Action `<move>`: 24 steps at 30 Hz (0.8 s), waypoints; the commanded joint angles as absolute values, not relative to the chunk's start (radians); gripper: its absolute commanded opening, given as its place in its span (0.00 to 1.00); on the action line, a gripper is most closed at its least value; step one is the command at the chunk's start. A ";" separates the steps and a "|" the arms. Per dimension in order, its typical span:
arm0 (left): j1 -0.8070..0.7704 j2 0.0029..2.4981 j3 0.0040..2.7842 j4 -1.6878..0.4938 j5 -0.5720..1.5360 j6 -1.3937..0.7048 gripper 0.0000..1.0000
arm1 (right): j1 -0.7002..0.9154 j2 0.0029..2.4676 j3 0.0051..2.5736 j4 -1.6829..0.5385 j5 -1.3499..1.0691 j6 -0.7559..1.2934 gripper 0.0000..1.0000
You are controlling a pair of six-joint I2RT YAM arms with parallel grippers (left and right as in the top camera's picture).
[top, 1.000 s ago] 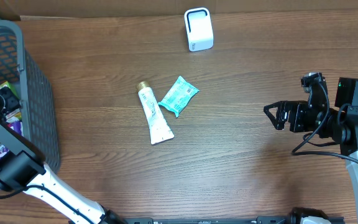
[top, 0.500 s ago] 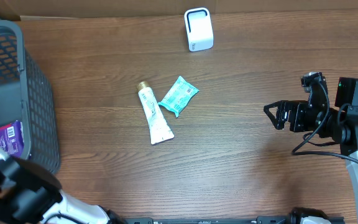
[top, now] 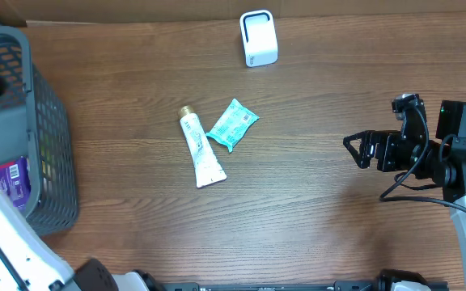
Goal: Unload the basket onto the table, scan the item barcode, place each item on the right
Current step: 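Grasp the green tea carton with the left gripper inside the basket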
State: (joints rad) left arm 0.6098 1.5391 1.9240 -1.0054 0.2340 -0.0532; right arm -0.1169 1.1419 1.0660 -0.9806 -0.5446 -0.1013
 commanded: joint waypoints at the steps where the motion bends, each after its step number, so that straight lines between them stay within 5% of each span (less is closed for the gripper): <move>1: 0.545 1.529 1.940 -1.035 0.216 -0.049 0.50 | -0.112 1.139 1.086 -0.978 -0.571 -0.105 1.00; 15: 0.680 1.538 1.940 -1.090 0.141 -0.157 0.62 | -0.112 1.139 1.086 -0.985 -0.574 -0.106 1.00; 24: 0.812 1.674 1.925 -1.308 0.119 -0.214 0.65 | -0.112 1.139 1.086 -0.974 -0.578 -0.106 1.00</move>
